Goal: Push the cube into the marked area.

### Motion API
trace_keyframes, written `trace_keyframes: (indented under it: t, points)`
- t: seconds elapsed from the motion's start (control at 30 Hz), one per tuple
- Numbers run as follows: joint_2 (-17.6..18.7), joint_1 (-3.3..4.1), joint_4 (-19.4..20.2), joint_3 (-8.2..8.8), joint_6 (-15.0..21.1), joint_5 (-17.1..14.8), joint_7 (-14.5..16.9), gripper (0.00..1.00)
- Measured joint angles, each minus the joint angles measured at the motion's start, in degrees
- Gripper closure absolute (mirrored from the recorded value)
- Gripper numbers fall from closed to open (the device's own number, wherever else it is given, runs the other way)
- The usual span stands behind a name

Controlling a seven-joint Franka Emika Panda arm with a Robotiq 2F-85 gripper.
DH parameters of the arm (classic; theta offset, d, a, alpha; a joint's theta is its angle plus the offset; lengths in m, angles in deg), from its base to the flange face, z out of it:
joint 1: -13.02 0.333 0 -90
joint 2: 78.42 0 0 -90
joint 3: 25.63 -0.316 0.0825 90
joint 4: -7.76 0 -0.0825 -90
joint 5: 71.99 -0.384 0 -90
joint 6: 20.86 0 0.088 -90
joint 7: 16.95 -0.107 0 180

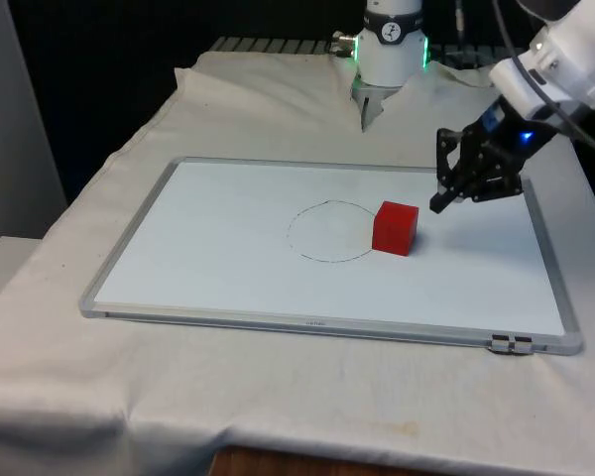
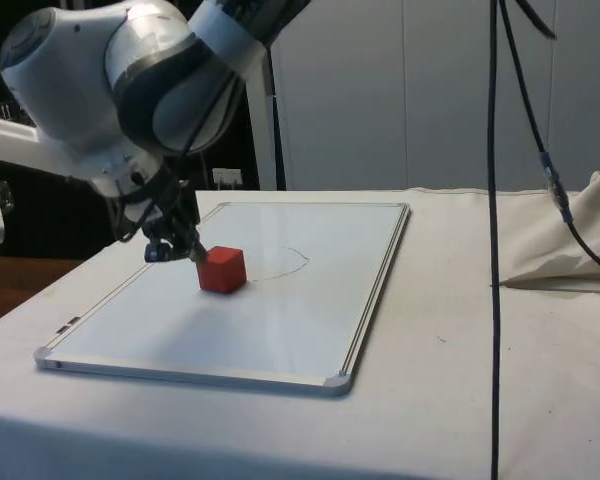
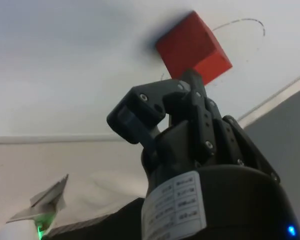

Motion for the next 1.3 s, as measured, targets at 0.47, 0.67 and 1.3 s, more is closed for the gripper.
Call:
trace_keyframes:
  t: [0.47,0.67,1.3]
  points:
    - [4.2,-0.63,0.0,1.83,3.0,0.2,-1.3,1.0]
    - [4.6,-0.69,0.2,2.98,2.8,1.3,-1.5,1.0]
    - [5.1,-0.46,-0.2,4.3,-0.3,6.6,-4.3,1.0]
